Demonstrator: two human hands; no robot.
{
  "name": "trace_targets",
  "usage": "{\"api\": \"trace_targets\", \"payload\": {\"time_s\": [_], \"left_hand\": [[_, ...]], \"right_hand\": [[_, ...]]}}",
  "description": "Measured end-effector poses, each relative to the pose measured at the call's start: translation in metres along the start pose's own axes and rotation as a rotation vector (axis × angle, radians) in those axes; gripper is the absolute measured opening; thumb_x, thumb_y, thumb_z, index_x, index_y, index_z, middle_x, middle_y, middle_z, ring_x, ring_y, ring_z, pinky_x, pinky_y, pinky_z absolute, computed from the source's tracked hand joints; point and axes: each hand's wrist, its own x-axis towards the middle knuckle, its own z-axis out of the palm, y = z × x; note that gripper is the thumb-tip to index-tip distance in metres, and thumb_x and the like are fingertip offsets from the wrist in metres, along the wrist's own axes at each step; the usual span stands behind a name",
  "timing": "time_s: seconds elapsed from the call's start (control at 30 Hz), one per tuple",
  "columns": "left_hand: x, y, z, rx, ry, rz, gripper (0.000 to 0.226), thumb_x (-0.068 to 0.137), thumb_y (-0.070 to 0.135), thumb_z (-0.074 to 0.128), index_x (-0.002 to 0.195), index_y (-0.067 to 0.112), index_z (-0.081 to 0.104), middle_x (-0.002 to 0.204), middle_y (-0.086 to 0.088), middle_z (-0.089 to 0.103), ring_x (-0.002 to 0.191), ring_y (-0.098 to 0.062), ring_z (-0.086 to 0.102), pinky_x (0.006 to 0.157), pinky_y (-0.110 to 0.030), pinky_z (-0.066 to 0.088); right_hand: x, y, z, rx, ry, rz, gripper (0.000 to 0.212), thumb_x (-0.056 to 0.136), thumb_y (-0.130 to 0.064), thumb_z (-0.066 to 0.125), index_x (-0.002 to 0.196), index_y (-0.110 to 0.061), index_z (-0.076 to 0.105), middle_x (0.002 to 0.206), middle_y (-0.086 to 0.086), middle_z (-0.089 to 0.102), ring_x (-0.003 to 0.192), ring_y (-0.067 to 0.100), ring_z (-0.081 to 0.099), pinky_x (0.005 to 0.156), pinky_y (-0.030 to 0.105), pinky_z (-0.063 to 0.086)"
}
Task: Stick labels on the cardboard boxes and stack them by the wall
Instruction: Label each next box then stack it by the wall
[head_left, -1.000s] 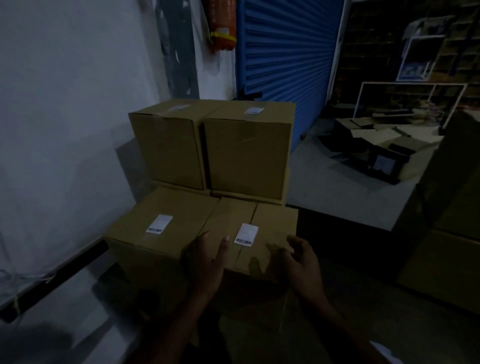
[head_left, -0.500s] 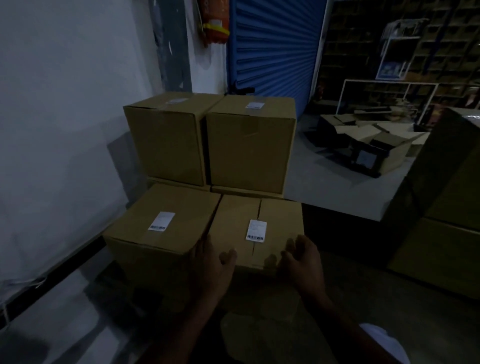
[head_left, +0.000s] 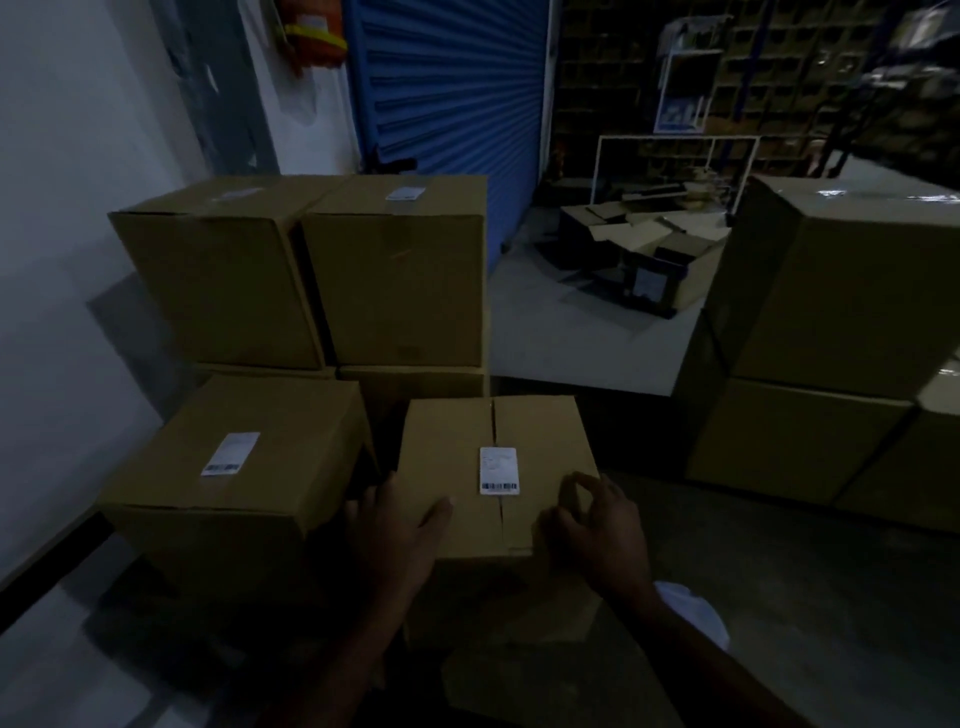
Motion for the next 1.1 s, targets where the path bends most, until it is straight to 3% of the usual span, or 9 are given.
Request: {"api": "trace_targets", "payload": {"time_s": [0.2, 0.43, 0.73, 0.87, 1.1], "left_hand": [[-0.044, 0.054, 0.027, -0.008, -0.031, 0.096, 0.084, 0.078, 0.063, 0.068, 0.145, 0.02, 0.042, 0.146, -0.006, 0.043, 0.136, -0.03, 0.031, 0.105, -0.043, 0.036], [-0.119, 0.144, 0.076, -0.106, -0.14, 0.211, 0.085, 0.077, 0.06, 0.072, 0.146, 0.022, 0.04, 0.147, -0.004, 0.041, 0.135, -0.026, 0.03, 0.104, -0.04, 0.035], [-0.208, 0.232, 0.147, -0.135, -0.343, 0.31, 0.086, 0.078, 0.059, 0.071, 0.148, 0.021, 0.036, 0.15, -0.003, 0.036, 0.14, -0.025, 0.025, 0.109, -0.039, 0.03], [-0.232, 0.256, 0.175, -0.124, -0.414, 0.364, 0.087, 0.078, 0.059, 0.072, 0.148, 0.02, 0.037, 0.148, -0.003, 0.037, 0.138, -0.025, 0.027, 0.11, -0.04, 0.032], [-0.238, 0.289, 0.199, -0.057, -0.497, 0.475, 0.094, 0.072, 0.066, 0.073, 0.147, 0.022, 0.035, 0.145, -0.001, 0.039, 0.135, -0.023, 0.032, 0.105, -0.039, 0.035]], "right_hand": [[-0.033, 0.037, -0.067, 0.002, 0.17, 0.094, 0.058, 0.08, -0.046, 0.064, 0.133, -0.04, 0.043, 0.145, -0.003, 0.04, 0.128, 0.019, 0.044, 0.098, 0.048, 0.047], [-0.073, 0.095, -0.178, -0.018, 0.337, 0.197, 0.056, 0.082, -0.039, 0.069, 0.133, -0.036, 0.047, 0.148, -0.002, 0.036, 0.134, 0.021, 0.034, 0.101, 0.049, 0.044], [-0.122, 0.183, -0.281, -0.072, 0.456, 0.293, 0.058, 0.076, -0.048, 0.067, 0.129, -0.041, 0.046, 0.141, -0.001, 0.045, 0.124, 0.021, 0.047, 0.092, 0.049, 0.051], [-0.142, 0.21, -0.307, -0.1, 0.519, 0.332, 0.053, 0.078, -0.042, 0.071, 0.126, -0.034, 0.051, 0.134, 0.001, 0.05, 0.123, 0.021, 0.044, 0.094, 0.049, 0.048], [-0.157, 0.22, -0.331, -0.271, 0.539, 0.393, 0.045, 0.077, -0.046, 0.072, 0.114, -0.028, 0.053, 0.123, 0.008, 0.049, 0.114, 0.023, 0.041, 0.08, 0.029, 0.034]]}}
